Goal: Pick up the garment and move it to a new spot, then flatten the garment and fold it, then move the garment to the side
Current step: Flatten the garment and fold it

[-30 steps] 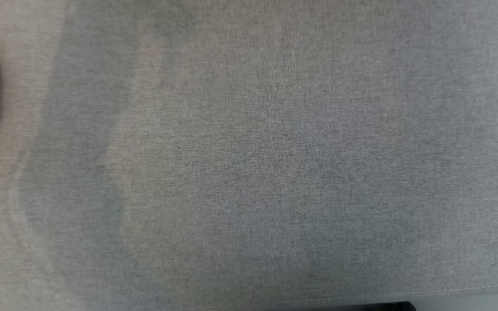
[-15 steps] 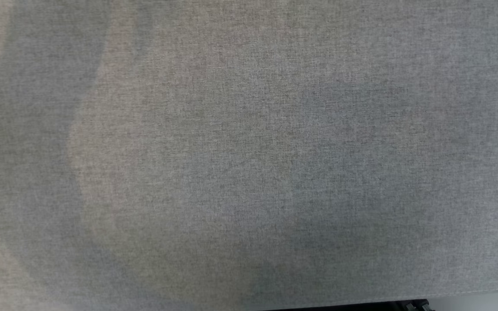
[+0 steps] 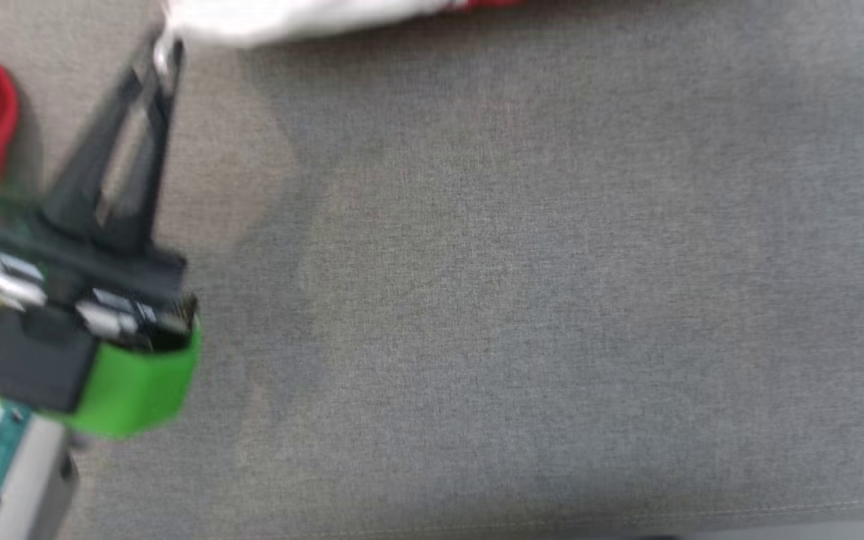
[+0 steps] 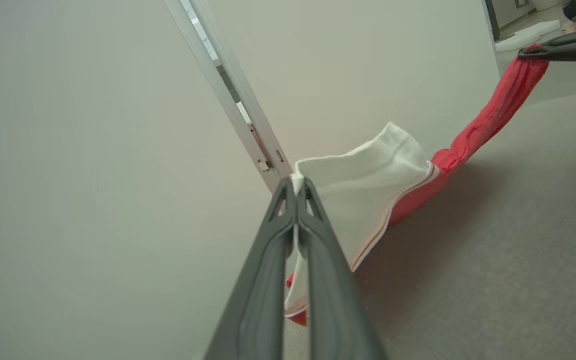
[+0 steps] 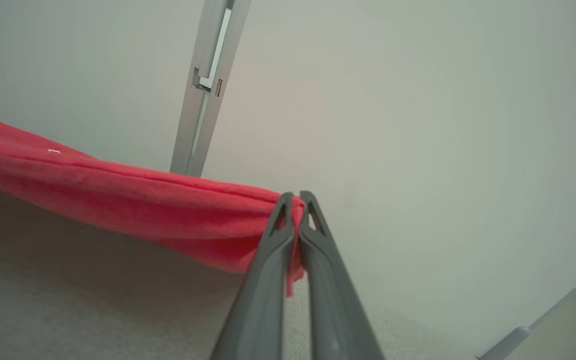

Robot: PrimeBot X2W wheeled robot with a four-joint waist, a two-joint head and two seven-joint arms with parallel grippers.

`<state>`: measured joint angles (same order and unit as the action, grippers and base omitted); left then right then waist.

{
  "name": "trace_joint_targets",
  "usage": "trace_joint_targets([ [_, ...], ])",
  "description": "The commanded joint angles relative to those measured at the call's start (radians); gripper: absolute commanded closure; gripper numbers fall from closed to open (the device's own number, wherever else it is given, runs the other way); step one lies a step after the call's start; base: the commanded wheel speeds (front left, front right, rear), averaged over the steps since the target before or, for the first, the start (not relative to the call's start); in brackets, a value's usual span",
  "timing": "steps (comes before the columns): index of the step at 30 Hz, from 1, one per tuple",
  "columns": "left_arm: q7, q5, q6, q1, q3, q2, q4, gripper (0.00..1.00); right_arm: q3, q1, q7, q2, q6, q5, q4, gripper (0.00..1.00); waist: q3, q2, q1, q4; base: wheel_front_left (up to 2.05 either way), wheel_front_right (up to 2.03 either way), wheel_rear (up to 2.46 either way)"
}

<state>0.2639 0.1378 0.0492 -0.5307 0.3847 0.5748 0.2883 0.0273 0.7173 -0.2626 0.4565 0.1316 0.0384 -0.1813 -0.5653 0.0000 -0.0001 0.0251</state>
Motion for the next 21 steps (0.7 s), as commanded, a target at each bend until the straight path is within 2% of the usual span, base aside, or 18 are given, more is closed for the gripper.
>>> trace_joint_targets([
  [1, 0.0, -0.006, 0.005, 0.062, 0.003, 0.007, 0.018, 1.0, -0.013, -0.062, -0.003, 0.002, -0.002, 0.009, 0.024, 1.0, 0.126, 0.0, 0.0001, -0.002, 0.0, 0.0, 0.0],
  [8, 0.0, 0.001, 0.024, 0.349, 0.027, -0.017, 0.059, 1.0, -0.055, -0.342, -0.003, 0.008, -0.002, 0.04, 0.104, 1.0, 0.213, 0.0, 0.0001, -0.01, 0.0, 0.0, 0.0],
  [12, 0.0, 0.013, 0.022, 0.455, 0.033, -0.038, 0.082, 1.0, -0.105, -0.46, -0.003, -0.003, -0.002, 0.036, 0.137, 1.0, 0.236, 0.0, 0.0001, -0.009, 0.0, 0.0, 0.0],
  [13, 0.0, 0.015, 0.011, 0.495, 0.037, -0.042, 0.084, 1.0, -0.134, -0.514, -0.003, -0.024, -0.002, 0.039, 0.159, 1.0, 0.242, 0.0, 0.0001, -0.006, 0.0, 0.0, 0.0],
  [21, 0.0, -0.003, -0.021, 0.565, 0.063, -0.073, 0.067, 1.0, -0.185, -0.66, -0.003, -0.096, -0.002, -0.001, 0.226, 1.0, 0.24, 0.0, 0.0001, -0.007, 0.0, 0.0, 0.0],
])
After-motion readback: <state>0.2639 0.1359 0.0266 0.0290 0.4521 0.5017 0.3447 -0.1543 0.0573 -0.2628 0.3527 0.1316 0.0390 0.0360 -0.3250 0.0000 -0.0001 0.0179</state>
